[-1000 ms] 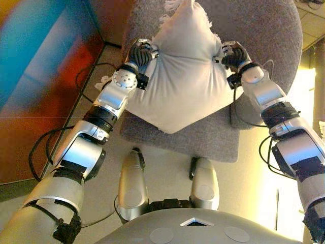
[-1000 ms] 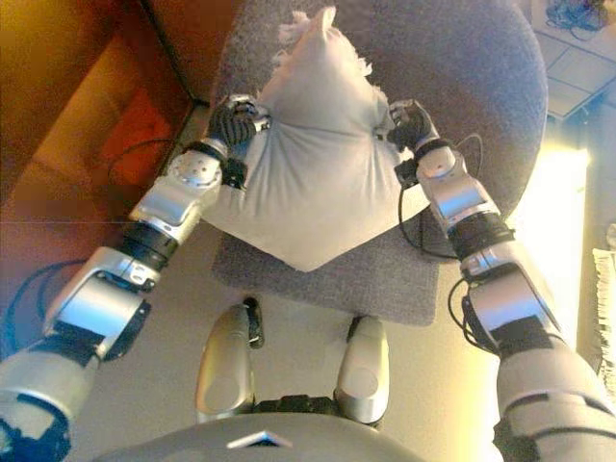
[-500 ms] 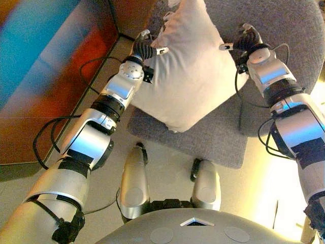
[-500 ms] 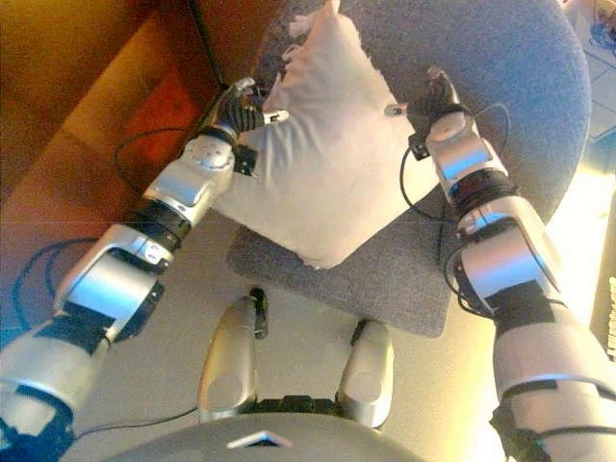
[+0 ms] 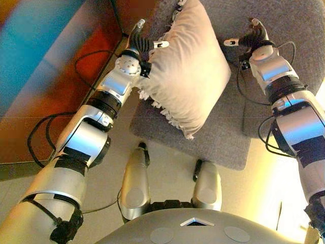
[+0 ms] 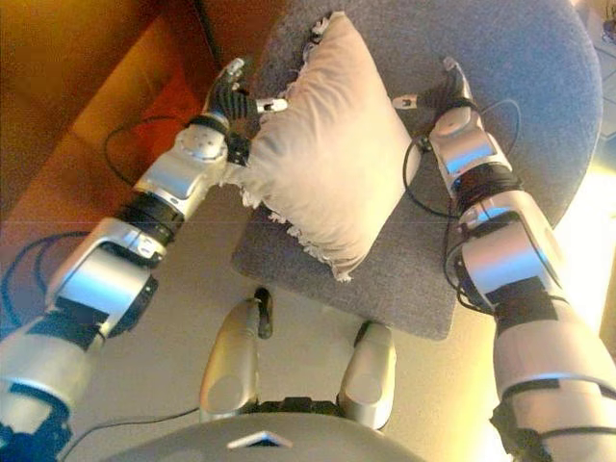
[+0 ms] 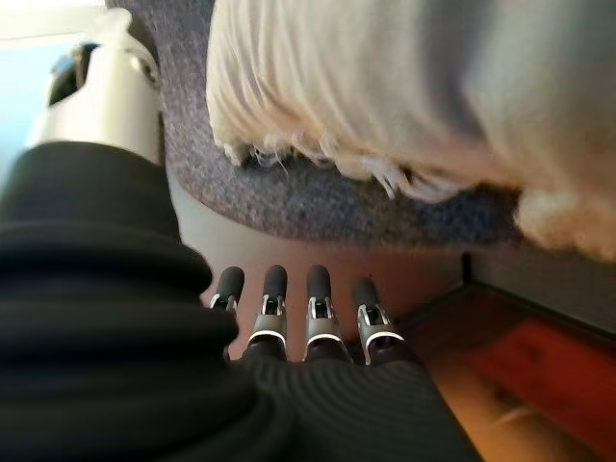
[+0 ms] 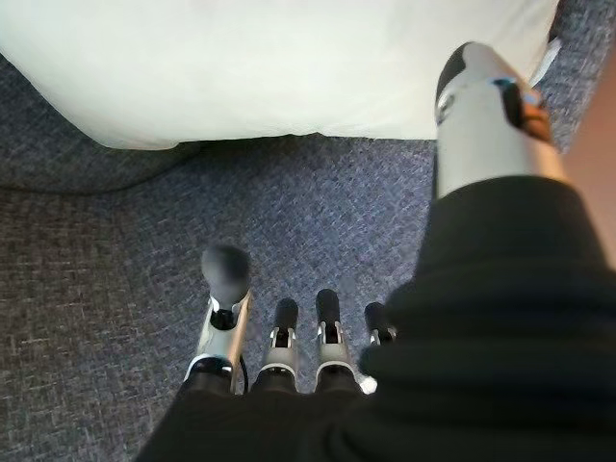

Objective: Pick up the cushion and take it to the sofa

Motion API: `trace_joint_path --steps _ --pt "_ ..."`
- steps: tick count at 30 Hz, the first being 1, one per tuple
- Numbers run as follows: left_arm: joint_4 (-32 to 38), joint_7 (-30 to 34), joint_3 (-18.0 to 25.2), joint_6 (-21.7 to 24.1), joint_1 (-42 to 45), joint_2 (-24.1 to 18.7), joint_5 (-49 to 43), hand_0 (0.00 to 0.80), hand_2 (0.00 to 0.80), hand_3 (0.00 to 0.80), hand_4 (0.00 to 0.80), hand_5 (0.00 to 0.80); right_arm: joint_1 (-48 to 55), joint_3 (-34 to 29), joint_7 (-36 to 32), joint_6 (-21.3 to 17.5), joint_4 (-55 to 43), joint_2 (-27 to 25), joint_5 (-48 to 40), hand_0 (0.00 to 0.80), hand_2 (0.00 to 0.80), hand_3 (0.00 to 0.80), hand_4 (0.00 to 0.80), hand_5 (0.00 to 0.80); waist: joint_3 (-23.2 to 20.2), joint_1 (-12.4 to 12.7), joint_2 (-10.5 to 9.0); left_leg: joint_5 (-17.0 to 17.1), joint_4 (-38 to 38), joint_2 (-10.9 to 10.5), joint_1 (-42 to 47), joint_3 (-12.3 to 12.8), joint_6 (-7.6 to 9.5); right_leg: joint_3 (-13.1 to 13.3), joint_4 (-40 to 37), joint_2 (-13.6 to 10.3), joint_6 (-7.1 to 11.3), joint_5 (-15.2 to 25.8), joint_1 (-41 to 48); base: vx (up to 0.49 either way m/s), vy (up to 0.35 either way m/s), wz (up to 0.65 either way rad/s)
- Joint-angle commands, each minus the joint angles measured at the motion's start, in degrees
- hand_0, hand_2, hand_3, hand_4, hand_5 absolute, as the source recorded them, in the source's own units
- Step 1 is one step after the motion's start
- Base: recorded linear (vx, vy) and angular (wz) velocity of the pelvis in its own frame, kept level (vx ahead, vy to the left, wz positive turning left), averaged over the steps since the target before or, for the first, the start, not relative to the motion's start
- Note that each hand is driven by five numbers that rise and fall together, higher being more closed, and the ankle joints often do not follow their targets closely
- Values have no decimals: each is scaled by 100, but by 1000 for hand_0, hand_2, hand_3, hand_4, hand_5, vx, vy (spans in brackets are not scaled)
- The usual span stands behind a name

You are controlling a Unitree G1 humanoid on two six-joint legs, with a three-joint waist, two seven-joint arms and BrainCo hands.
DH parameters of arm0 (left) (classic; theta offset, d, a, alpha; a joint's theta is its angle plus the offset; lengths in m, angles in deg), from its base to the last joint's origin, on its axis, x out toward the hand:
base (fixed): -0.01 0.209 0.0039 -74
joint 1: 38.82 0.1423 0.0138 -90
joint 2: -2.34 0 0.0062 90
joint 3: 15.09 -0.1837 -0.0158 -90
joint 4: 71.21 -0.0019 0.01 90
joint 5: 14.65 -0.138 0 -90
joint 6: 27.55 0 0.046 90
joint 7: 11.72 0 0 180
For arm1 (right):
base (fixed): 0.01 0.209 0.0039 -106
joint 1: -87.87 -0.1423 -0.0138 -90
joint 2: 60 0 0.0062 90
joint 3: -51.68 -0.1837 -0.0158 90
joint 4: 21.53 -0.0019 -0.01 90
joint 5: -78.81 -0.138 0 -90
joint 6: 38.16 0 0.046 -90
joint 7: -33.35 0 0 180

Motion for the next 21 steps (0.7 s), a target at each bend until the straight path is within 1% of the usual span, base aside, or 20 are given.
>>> trace_joint_path --steps 1,4,6,8,9,11,13,14,15,18,20,21 --pt "276 -24 -6 529 -387 -286 126 0 0 0 0 0 -308 -129 155 -267 48 -387 -139 0 0 0 0 0 -162 122 -18 -102 -519 504 450 -194 -803 239 -752 -75 154 727 119 -43 -36 0" --pt "332 30 43 611 -359 -363 168 0 0 0 0 0 -278 -111 73 -423 -37 -388 -333 0 0 0 0 0 -188 130 -22 7 -730 505 558 -175 -788 181 -930 -80 151 798 203 -37 -31 5" --pt "427 61 117 706 -233 -436 355 0 0 0 0 0 -151 -145 93 -583 -252 -387 -693 0 0 0 0 0 -223 135 -25 120 -962 478 692 -171 -773 136 -1155 -75 144 892 317 -36 -20 3" --pt "691 162 393 800 124 -515 825 0 0 0 0 0 260 -371 123 -736 -864 -392 -1181 0 0 0 0 0 -269 118 -26 226 -1229 409 859 -169 -740 92 -1450 -50 126 1004 464 -16 -3 -1" --pt "891 291 596 840 426 -539 1201 0 0 0 0 0 638 -557 144 -879 -1332 -348 -1520 0 0 0 0 0 -299 106 -25 273 -1387 372 981 -165 -721 63 -1640 -19 114 1065 585 -10 -15 -6" --pt "1253 521 988 870 1028 -466 1530 0 0 0 0 0 1375 -944 129 -1120 -2089 -149 -1750 0 0 0 0 0 -370 72 -33 337 -1654 318 1188 -129 -687 35 -1938 53 98 1144 770 13 -23 -8" --pt "1666 683 1357 971 1816 -338 1534 0 0 0 0 0 2237 -1307 -40 -1349 -2880 162 -1977 0 0 0 0 0 -443 22 -26 380 -1940 296 1517 -51 -660 30 -2271 173 92 1213 1044 43 -9 -4" --pt "1828 735 1480 1021 2119 -301 1498 0 0 0 0 0 2553 -1409 -79 -1403 -3179 258 -2045 0 0 0 0 0 -502 -7 -27 420 -2058 276 1614 -10 -632 40 -2394 205 93 1252 1109 80 16 -9" --pt "2062 833 1656 1027 2576 -250 1546 0 0 0 0 0 3053 -1605 -273 -1491 -3562 380 -2297 0 0 0 0 0 -588 -43 -15 443 -2217 272 1795 61 -601 43 -2561 260 94 1280 1248 107 26 -17" --pt "2404 1229 2087 1095 3614 -71 1663 0 0 0 0 0 4260 -2089 -1004 -1619 -4141 692 -2753 0 0 0 0 0 -863 -88 35 530 -2693 261 2304 255 -527 11 -2941 376 108 1324 1638 184 25 -24" --pt "2605 1405 2257 1133 4106 19 1615 0 0 0 0 0 4854 -2281 -1320 -1606 -4393 879 -2988 0 0 0 0 0 -1020 -104 61 611 -2984 246 2565 353 -489 -11 -3110 441 110 1341 1829 162 -12 -23" --pt "2738 1508 2334 1176 4381 69 1552 0 0 0 0 0 5230 -2378 -1469 -1666 -4553 1040 -3199 0 0 0 0 0 -1107 -117 79 679 -3188 247 2706 417 -465 -55 -3202 483 108 1348 1937 98 -27 -21"
